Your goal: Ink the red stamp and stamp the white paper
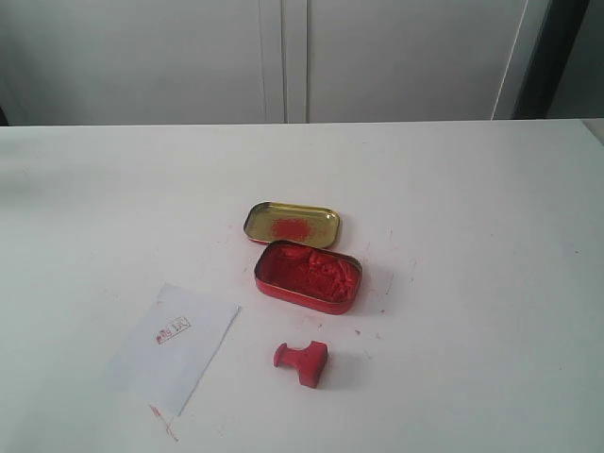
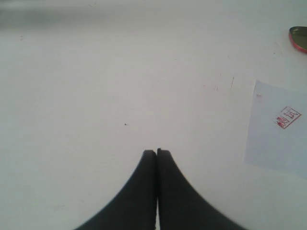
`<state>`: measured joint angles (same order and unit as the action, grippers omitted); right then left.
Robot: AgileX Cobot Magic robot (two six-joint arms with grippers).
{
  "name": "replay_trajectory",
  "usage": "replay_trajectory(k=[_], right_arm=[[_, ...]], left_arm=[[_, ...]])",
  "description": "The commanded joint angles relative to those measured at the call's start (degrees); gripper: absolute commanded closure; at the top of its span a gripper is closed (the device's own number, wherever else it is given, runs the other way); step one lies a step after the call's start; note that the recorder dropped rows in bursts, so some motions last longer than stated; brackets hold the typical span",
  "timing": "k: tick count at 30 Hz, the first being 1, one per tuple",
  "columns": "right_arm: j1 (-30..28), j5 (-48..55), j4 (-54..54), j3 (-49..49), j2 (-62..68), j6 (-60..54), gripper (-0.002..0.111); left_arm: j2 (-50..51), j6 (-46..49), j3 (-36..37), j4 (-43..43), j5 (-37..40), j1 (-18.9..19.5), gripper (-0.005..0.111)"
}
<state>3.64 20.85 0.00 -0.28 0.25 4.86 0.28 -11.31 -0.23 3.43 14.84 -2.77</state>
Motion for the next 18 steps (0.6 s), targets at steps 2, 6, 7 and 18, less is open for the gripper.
replay_trajectory(k=[2, 6, 7, 18], right_arm=[[-0.3, -0.8, -0.5, 0.3, -0.3, 0.2, 0.108], [-0.3, -0.8, -0.5, 0.3, -0.3, 1.9, 0.108], [-0.3, -0.8, -0.5, 0.3, -0.3, 1.3, 0.108], [-0.3, -0.8, -0.5, 0.3, -0.3, 1.4, 0.108]], left_arm=[[-0.3, 1.2, 0.2, 0.5, -1.3, 0.1, 0.107], [-0.3, 1.2, 0.2, 0.5, -1.3, 0.1, 0.107], [-0.3, 1.2, 0.2, 0.5, -1.3, 0.1, 0.107], [-0.3, 1.5, 0.2, 0.5, -1.3, 0.1, 0.107]])
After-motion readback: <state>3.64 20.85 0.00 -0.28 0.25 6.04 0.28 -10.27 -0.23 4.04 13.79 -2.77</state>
